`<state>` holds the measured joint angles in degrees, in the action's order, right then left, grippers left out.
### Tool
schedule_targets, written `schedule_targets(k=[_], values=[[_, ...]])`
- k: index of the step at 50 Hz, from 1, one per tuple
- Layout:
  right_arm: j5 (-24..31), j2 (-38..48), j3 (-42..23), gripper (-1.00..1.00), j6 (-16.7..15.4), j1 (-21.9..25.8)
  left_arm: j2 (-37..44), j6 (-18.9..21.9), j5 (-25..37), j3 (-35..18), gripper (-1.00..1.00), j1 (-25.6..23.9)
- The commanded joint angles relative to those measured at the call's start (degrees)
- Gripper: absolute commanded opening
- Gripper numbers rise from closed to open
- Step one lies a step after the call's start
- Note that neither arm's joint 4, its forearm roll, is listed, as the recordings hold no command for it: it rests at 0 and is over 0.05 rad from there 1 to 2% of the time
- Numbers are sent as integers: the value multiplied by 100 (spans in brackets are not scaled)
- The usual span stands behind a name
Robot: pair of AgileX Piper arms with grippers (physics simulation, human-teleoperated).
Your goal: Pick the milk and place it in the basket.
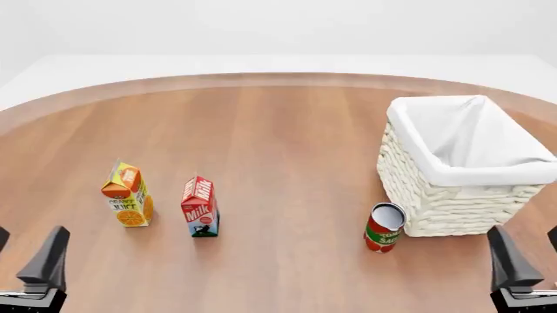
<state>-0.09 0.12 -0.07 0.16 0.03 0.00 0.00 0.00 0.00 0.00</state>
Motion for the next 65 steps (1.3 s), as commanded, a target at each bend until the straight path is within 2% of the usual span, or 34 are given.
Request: schedule_targets(k=[1,6,9,19,32,52,58,65], values=[[-11,34,-13,100,43,34,0,0,0,0,100,0],[62,126,-40,100,46,50,0,0,0,0,100,0],[98,192,-122,100,274,28,0,0,0,0,100,0],[371,769,-740,100,321,155,0,0,0,0,100,0],[578,1444,-1551,100,533,646,0,0,0,0,100,0],[711,2897,-2945,100,482,1607,0,0,0,0,100,0],[667,3589,-3469,100,556,1834,0,0,0,0,100,0],[603,4333,-3968,100,812,2162,0,0,0,0,100,0]])
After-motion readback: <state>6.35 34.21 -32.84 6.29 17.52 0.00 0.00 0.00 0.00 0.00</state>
